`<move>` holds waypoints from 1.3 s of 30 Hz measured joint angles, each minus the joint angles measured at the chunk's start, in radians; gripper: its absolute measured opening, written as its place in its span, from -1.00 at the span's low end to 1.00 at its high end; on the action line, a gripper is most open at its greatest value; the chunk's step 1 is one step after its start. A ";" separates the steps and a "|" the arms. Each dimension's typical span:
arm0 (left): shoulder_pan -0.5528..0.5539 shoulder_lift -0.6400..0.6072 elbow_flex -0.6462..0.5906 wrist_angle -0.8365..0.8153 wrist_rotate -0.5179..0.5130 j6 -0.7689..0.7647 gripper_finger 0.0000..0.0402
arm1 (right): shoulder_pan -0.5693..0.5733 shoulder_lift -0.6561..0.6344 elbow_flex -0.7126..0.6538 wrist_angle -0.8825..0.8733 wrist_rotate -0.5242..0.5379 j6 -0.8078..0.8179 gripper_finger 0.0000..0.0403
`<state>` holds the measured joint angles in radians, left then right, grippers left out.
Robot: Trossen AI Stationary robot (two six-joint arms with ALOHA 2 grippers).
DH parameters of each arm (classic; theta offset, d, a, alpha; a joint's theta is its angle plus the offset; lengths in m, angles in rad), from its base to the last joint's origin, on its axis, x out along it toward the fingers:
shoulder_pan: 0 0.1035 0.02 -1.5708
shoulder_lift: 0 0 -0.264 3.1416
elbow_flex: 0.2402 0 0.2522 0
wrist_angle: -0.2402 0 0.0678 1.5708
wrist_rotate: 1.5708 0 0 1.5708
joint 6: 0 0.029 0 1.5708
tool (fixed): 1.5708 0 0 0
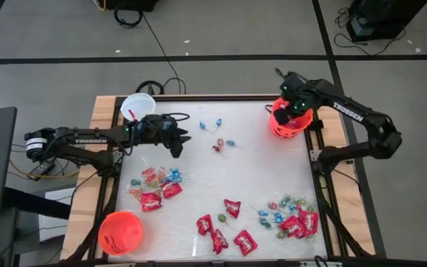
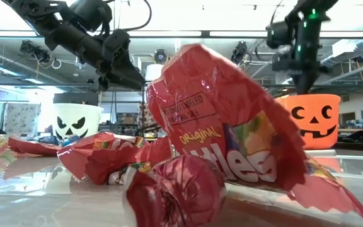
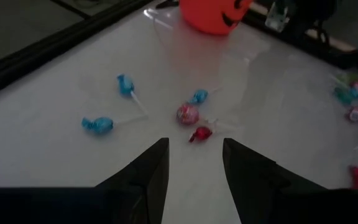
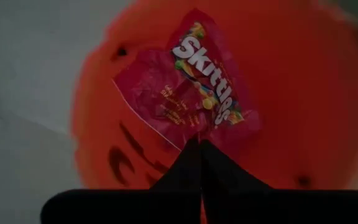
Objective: Sort candy by brand, put in halloween buckets
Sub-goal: Put the red candy into the top orange bucket
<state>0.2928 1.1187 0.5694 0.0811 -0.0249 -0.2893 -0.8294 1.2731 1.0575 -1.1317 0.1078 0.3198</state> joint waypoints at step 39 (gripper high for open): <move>0.000 -0.320 0.057 -0.318 0.132 -0.052 -0.22 | -0.043 -0.179 -0.077 0.321 -0.228 0.030 -0.33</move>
<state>0.2929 0.7987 0.6265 -0.2370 0.1070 -0.3412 -0.8727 1.0939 0.9805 -0.8106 -0.1207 0.3503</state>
